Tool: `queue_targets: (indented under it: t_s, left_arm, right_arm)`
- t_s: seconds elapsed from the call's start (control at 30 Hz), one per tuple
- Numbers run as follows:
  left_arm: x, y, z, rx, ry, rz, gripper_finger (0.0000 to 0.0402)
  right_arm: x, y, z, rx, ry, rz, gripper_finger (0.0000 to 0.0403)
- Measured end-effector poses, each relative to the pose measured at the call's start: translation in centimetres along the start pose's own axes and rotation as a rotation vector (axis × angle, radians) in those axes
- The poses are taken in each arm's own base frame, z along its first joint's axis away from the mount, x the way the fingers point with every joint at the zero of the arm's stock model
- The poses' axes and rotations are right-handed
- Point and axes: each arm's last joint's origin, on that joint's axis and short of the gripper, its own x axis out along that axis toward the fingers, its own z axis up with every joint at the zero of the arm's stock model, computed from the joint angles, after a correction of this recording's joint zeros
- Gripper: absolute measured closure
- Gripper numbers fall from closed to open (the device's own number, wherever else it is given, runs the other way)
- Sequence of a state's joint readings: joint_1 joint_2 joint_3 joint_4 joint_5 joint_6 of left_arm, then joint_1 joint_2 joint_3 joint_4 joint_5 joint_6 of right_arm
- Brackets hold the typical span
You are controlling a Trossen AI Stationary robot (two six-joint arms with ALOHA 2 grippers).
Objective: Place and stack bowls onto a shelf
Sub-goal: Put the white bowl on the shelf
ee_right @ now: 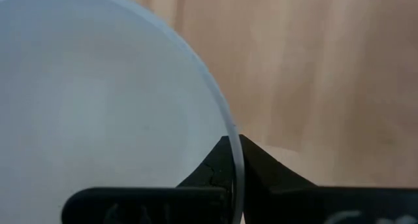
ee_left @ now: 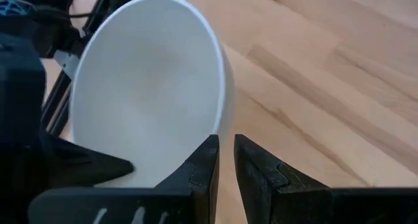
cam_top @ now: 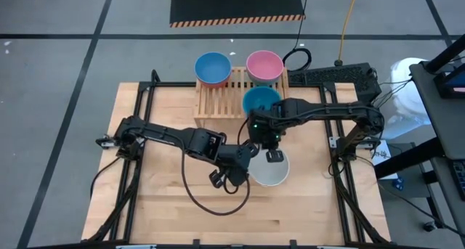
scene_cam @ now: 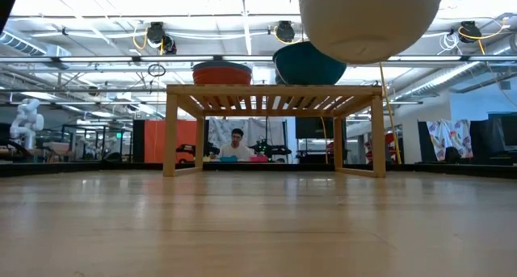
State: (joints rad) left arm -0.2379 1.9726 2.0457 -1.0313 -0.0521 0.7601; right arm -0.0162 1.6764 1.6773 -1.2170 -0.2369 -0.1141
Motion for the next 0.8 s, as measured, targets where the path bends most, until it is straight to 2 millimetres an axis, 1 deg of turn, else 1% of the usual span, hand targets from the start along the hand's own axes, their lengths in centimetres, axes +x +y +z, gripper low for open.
queue_targets:
  t_s: [0.1, 0.2, 0.3, 0.37, 0.57, 0.63, 0.73, 0.8]
  left_arm:
    - [0.4, -0.1, 0.1, 0.0, 0.001, -0.006, 0.0346]
    - [0.4, -0.1, 0.0, -0.003, 0.003, -0.007, 0.0346]
    - [0.4, 0.0, 0.1, 0.012, -0.003, 0.0, 0.0346]
    - [0.3, -0.1, 0.1, 0.032, 0.003, 0.003, 0.0346]
    - [0.3, -0.1, 0.2, 0.044, 0.012, 0.01, 0.0346]
    - [0.3, -0.1, 0.2, 0.034, 0.012, 0.01, 0.0346]
    - [0.3, -0.1, 0.1, 0.001, 0.016, 0.01, 0.0346]
    - [0.3, -0.1, 0.1, -0.006, 0.024, 0.013, 0.0346]
  right_arm:
    - [0.8, 0.0, -0.2, -0.006, 0.009, 0.027, 0.0403]
    - [1.3, -0.1, -0.2, -0.026, -0.002, 0.037, 0.0403]
    - [1.3, 0.1, 0.1, -0.08, -0.036, 0.099, 0.0403]
    - [1.4, 0.3, 0.2, -0.134, -0.049, 0.107, 0.0403]
    - [1.5, 0.9, 0.2, -0.225, -0.048, 0.118, 0.0403]
    - [1.5, 0.9, 0.2, -0.189, -0.048, 0.112, 0.0403]
    - [1.5, 0.6, 0.2, -0.076, -0.043, 0.109, 0.0403]
    - [1.4, 0.5, 0.2, -0.046, -0.041, 0.106, 0.0403]
